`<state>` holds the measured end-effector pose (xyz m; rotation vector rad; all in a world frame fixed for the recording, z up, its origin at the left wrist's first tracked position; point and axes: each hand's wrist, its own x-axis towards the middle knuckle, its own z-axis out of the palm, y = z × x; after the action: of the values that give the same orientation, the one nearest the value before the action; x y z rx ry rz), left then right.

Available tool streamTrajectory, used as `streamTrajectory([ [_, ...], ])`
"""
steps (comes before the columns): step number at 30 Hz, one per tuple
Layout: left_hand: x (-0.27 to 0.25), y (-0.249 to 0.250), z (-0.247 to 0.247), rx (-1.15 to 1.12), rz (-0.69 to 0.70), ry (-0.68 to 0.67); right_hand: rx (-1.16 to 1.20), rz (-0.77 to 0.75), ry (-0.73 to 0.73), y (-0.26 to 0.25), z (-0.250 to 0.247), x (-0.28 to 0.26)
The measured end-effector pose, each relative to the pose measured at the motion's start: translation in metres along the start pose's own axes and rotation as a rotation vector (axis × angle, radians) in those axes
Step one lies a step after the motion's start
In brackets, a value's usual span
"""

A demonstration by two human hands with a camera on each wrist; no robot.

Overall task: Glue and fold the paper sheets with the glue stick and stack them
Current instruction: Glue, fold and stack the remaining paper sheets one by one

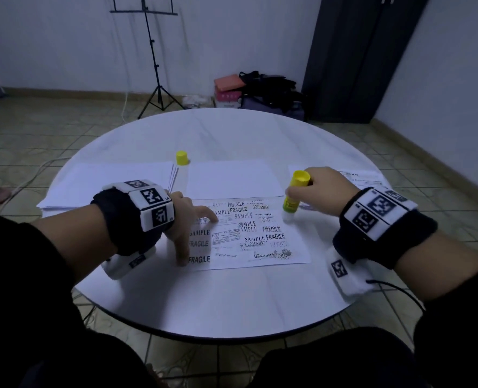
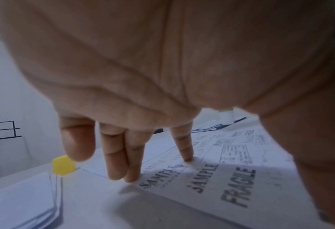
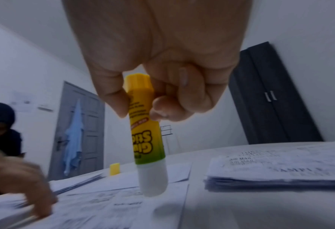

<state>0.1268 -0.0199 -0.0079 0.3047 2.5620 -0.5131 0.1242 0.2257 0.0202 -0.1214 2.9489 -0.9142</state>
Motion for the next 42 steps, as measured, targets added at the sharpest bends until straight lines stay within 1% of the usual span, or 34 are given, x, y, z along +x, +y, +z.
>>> streamTrajectory([
  [3, 0.001, 0.0, 0.0, 0.003, 0.001, 0.002, -0.03, 0.073, 0.001, -0.003, 0.004, 0.014],
  [6, 0.001, 0.0, 0.0, 0.004, 0.005, 0.002, -0.025, 0.075, -0.036, -0.001, 0.008, 0.018],
  [10, 0.001, -0.001, 0.0, 0.006, 0.008, -0.001, -0.104, 0.048, -0.083, 0.003, 0.005, 0.003],
  [15, 0.001, -0.001, 0.0, -0.006, 0.01, 0.009, -0.112, 0.039, -0.173, 0.008, -0.004, -0.023],
  [17, 0.0, -0.001, 0.0, -0.017, 0.006, 0.004, -0.047, 0.056, -0.207, 0.013, -0.009, -0.029],
  [19, 0.0, -0.001, 0.0, -0.02, 0.003, -0.002, 0.073, 0.093, -0.208, 0.023, -0.012, -0.03],
  [22, -0.001, 0.0, -0.001, -0.034, 0.004, 0.003, 0.226, 0.194, -0.203, 0.042, -0.01, -0.024],
  [24, -0.002, 0.001, -0.001, -0.041, -0.002, 0.011, 0.382, 0.271, -0.209, 0.048, -0.008, -0.02],
  [26, -0.002, 0.002, -0.001, -0.034, -0.007, 0.022, 0.459, 0.309, -0.224, 0.054, -0.007, -0.016],
  [28, -0.003, 0.003, 0.0, -0.034, -0.007, 0.029, 0.469, 0.34, -0.185, 0.055, -0.007, -0.013],
  [32, -0.005, 0.003, 0.001, -0.04, -0.005, 0.04, 0.601, 0.384, -0.037, 0.056, -0.004, -0.005],
  [34, -0.006, 0.003, 0.001, -0.054, -0.01, 0.041, 0.556, 0.39, -0.007, 0.055, -0.002, -0.002],
  [38, -0.007, 0.004, 0.0, -0.068, -0.008, 0.021, 0.275, 0.402, 0.046, 0.054, -0.001, 0.005],
  [42, -0.005, 0.004, 0.001, -0.124, -0.016, -0.018, 0.15, 0.453, -0.018, 0.053, 0.001, 0.007],
])
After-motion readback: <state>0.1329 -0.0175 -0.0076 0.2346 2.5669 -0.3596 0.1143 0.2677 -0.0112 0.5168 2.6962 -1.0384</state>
